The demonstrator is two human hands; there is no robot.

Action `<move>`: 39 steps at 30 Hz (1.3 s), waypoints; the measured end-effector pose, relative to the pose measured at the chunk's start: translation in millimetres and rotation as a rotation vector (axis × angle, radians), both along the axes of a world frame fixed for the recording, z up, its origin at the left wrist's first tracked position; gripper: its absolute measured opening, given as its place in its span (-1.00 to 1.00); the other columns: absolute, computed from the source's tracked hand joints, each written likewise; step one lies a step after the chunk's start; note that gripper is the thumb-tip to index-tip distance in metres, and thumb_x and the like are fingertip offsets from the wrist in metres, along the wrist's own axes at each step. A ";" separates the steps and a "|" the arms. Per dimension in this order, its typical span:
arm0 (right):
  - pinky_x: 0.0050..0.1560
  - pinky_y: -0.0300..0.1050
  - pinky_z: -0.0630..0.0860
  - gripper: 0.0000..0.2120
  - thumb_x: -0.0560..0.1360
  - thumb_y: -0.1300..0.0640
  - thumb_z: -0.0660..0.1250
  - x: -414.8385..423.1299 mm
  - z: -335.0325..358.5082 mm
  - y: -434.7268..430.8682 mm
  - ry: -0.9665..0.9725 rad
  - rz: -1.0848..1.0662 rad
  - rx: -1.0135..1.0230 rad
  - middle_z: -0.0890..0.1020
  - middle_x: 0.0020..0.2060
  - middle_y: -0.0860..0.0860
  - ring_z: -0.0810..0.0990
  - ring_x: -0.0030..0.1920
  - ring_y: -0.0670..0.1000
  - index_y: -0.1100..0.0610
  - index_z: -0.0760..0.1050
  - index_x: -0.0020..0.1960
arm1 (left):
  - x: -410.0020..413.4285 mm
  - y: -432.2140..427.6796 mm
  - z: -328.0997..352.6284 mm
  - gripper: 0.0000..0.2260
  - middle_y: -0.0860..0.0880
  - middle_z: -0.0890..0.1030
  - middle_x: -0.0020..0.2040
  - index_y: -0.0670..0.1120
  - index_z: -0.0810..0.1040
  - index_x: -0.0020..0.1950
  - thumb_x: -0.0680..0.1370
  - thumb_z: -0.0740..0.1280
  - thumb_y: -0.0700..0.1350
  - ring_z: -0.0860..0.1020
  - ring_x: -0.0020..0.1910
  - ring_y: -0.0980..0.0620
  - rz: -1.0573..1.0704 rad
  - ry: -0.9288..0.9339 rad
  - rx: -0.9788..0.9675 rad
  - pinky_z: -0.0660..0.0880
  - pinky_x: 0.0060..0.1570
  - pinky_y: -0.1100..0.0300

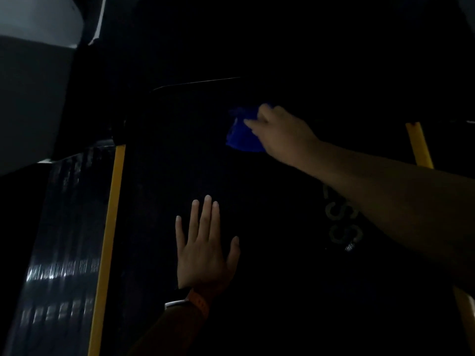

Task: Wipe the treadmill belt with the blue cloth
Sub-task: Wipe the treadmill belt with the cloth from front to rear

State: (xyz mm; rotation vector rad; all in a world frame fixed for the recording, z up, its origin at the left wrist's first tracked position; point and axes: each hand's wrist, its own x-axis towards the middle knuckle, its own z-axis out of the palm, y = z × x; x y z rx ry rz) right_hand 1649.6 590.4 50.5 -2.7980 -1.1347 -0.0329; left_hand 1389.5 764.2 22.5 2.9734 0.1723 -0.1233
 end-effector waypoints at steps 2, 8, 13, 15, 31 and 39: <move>-0.01 0.13 0.52 -0.63 0.56 0.17 0.27 16.8 7.8 -19.4 -0.003 -0.319 0.122 0.45 0.19 0.24 0.46 0.08 0.26 0.19 0.42 0.35 | 0.6 0.6 -1.3 -0.32 -0.05 0.01 0.70 -0.09 0.05 0.67 0.65 0.01 0.26 -0.06 0.68 -0.06 -0.008 -0.010 0.000 -0.01 0.59 -0.30; -0.18 0.00 0.44 -0.48 0.46 0.23 0.39 -62.7 1.6 6.3 0.077 -0.151 0.060 0.45 0.16 0.17 0.47 -0.01 0.19 0.21 0.39 0.39 | -0.9 0.5 -2.4 -0.31 -0.03 0.02 0.70 -0.09 0.08 0.68 0.64 0.03 0.25 -0.07 0.68 -0.04 -0.004 -0.008 0.026 -0.06 0.60 -0.25; -0.08 0.12 0.50 -0.68 0.58 0.17 0.16 -21.1 15.9 -49.5 0.059 -0.536 0.063 0.46 0.14 0.18 0.51 0.04 0.25 0.11 0.45 0.31 | 1.4 0.6 -2.4 -0.31 -0.03 -0.01 0.70 -0.09 0.04 0.68 0.65 0.00 0.27 -0.09 0.68 -0.03 -0.014 -0.005 0.007 -0.06 0.60 -0.26; -0.08 0.10 0.53 -0.58 0.54 0.21 0.23 -50.6 15.6 -35.0 0.039 -0.591 0.013 0.41 0.19 0.21 0.49 0.05 0.26 0.19 0.35 0.40 | 0.8 0.7 -2.9 -0.31 -0.03 -0.01 0.70 -0.09 0.05 0.68 0.65 0.01 0.26 -0.09 0.68 -0.03 -0.012 -0.001 0.006 -0.05 0.60 -0.28; -0.16 0.03 0.50 -0.49 0.48 0.12 0.33 -115.8 9.6 -65.2 0.088 -0.030 -0.062 0.44 0.12 0.16 0.50 -0.06 0.20 0.16 0.38 0.41 | 2.2 4.6 -1.1 -0.30 -0.02 -0.06 0.70 -0.08 0.03 0.68 0.64 0.00 0.27 -0.14 0.68 -0.01 -0.030 0.004 -0.013 -0.11 0.60 -0.25; -0.17 0.02 0.51 -0.51 0.47 0.13 0.32 -169.3 10.9 -34.2 0.123 -0.046 -0.066 0.48 0.09 0.14 0.51 -0.10 0.17 0.19 0.41 0.39 | 2.0 1.7 -0.6 -0.30 -0.06 0.00 0.69 -0.14 0.09 0.68 0.65 -0.01 0.25 -0.07 0.68 -0.07 -0.026 -0.006 0.022 -0.05 0.59 -0.28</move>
